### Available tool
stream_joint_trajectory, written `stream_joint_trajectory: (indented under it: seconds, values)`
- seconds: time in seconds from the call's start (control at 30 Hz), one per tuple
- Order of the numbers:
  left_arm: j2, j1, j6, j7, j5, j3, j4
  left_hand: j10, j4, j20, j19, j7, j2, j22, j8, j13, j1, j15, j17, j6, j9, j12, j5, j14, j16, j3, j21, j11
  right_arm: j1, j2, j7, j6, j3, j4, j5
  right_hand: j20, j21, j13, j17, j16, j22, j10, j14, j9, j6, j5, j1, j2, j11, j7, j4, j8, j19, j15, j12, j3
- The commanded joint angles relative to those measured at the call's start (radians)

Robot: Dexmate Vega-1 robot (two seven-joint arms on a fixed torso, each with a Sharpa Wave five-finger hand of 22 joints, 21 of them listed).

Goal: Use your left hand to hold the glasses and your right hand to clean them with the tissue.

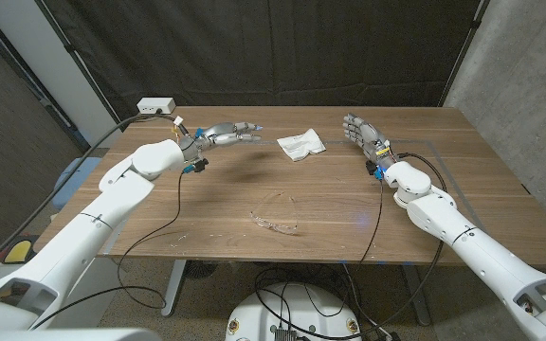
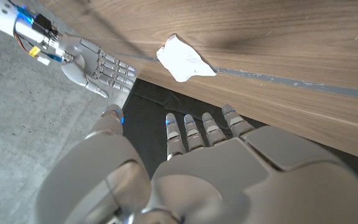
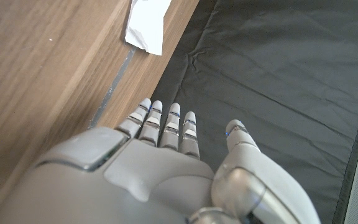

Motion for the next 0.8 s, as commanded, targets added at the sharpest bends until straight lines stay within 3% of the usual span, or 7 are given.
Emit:
stream_joint_trajectory:
  seconds: [0.03, 0.47, 0.8]
  values:
    - [0.096, -0.018, -0.008, -0.052, 0.084, 0.038, -0.085, 0.012, -0.010, 0.003, 0.005, -0.005, -0.005, 0.001, 0.005, 0.004, 0.018, 0.002, 0.005, 0.011, 0.002, 0.007, -0.002, 0.004, 0.003, 0.003, 0.004, 0.003, 0.024, -0.013, -0.079, -0.110, -0.043, -0.067, -0.099, -0.009, 0.011, 0.004, 0.004, 0.005, 0.002, 0.016, 0.017, 0.004, 0.015, 0.011, 0.014, 0.004, -0.001, 0.001, 0.000, 0.006, 0.009, -0.008, 0.005, 0.014]
    - [0.199, -0.053, -0.080, -0.110, 0.135, 0.079, -0.161, 0.019, -0.039, -0.003, 0.008, -0.013, -0.033, 0.000, -0.010, 0.006, 0.054, -0.009, 0.007, -0.006, 0.003, 0.002, 0.004, 0.010, 0.004, -0.003, 0.003, 0.008, 0.044, -0.005, -0.116, -0.183, -0.083, -0.116, -0.163, -0.010, 0.013, 0.003, 0.006, 0.005, 0.003, 0.025, 0.022, 0.004, 0.022, 0.012, 0.020, 0.010, -0.004, 0.000, 0.002, 0.005, 0.014, -0.010, 0.005, 0.019]
    - [0.272, -0.079, -0.125, -0.161, 0.125, 0.107, -0.197, 0.026, -0.054, -0.010, -0.002, -0.001, -0.053, 0.001, -0.001, 0.009, 0.075, -0.008, 0.011, 0.032, 0.005, 0.000, 0.010, 0.003, 0.001, -0.010, -0.002, 0.008, 0.073, 0.001, -0.131, -0.260, -0.128, -0.155, -0.227, -0.012, 0.013, 0.003, 0.006, 0.003, 0.003, 0.027, 0.024, 0.004, 0.023, 0.013, 0.028, 0.010, -0.009, -0.002, -0.001, 0.004, 0.014, -0.013, 0.004, 0.023]
